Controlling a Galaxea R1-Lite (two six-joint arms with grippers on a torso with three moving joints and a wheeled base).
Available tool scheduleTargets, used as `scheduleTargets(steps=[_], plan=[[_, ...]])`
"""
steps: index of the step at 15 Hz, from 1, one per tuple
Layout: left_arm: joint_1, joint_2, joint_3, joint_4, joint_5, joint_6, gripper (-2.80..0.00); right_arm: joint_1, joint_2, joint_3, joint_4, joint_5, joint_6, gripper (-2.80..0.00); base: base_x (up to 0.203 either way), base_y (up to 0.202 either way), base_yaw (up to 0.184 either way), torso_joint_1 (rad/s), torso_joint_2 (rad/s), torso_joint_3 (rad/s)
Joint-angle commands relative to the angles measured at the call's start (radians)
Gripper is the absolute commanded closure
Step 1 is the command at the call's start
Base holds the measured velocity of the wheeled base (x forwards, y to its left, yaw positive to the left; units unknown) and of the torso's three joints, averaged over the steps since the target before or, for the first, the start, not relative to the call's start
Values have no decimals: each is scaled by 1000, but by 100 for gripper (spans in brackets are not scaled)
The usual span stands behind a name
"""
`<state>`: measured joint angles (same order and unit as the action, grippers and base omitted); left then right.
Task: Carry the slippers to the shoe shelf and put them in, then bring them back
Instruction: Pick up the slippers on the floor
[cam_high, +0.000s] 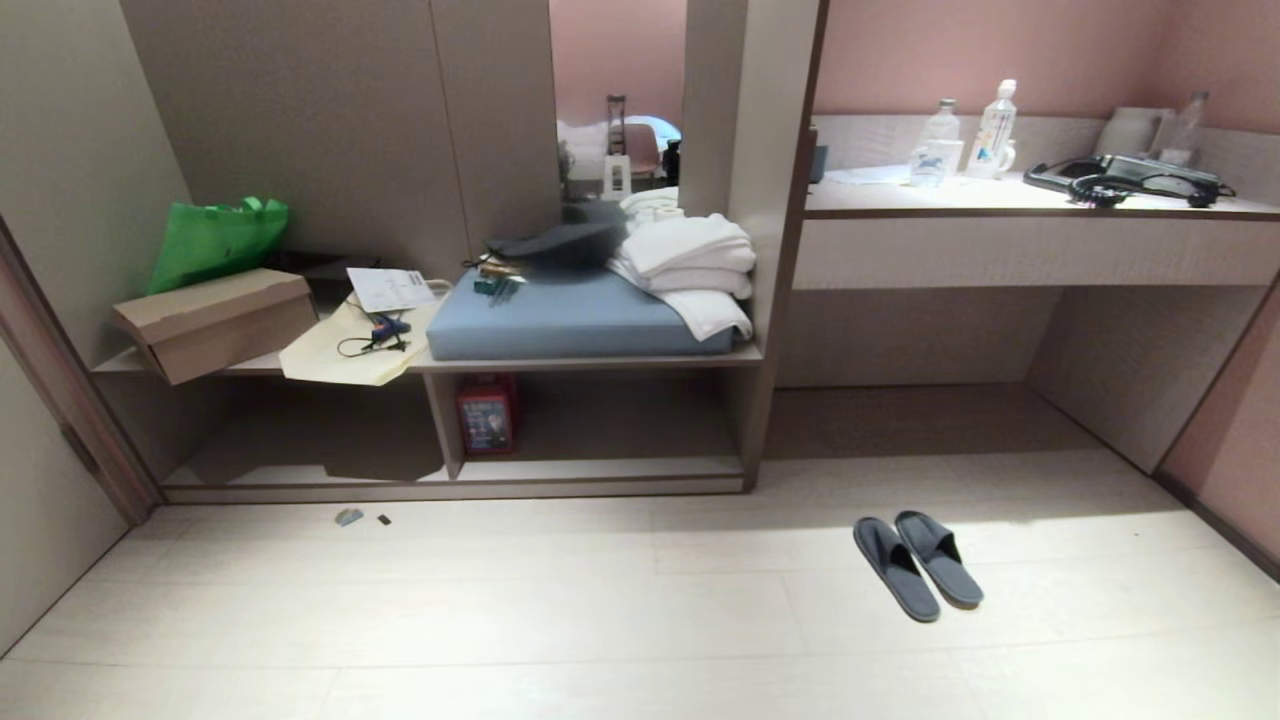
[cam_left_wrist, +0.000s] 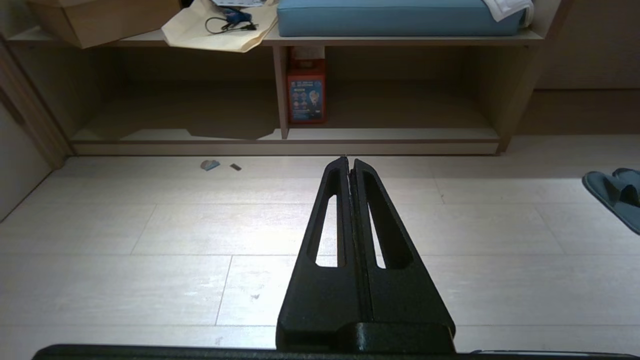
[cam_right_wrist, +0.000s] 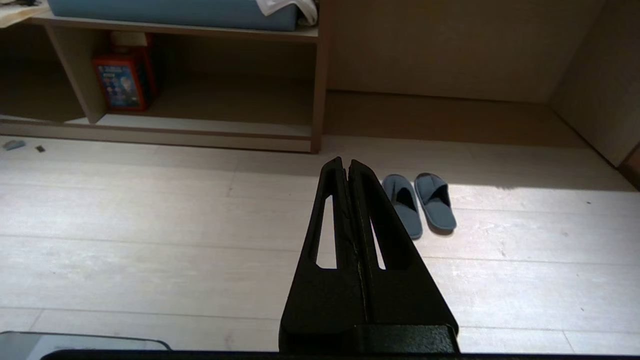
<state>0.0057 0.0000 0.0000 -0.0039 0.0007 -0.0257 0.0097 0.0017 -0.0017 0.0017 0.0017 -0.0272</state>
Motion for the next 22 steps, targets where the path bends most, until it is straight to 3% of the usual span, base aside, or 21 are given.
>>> scheduleTargets(steps=[1, 16, 22], plan=[[0, 1, 0, -1, 0, 0, 0, 0, 1, 0, 0, 0, 1, 0, 197, 0, 0, 4, 2, 2], [0, 0, 0, -1, -1, 0, 0, 0, 1, 0, 0, 0, 1, 0, 195, 0, -1, 1, 3, 4], [0, 1, 0, -1, 0, 0, 0, 1, 1, 0, 0, 0, 1, 0, 11, 0, 0, 2, 0, 0]])
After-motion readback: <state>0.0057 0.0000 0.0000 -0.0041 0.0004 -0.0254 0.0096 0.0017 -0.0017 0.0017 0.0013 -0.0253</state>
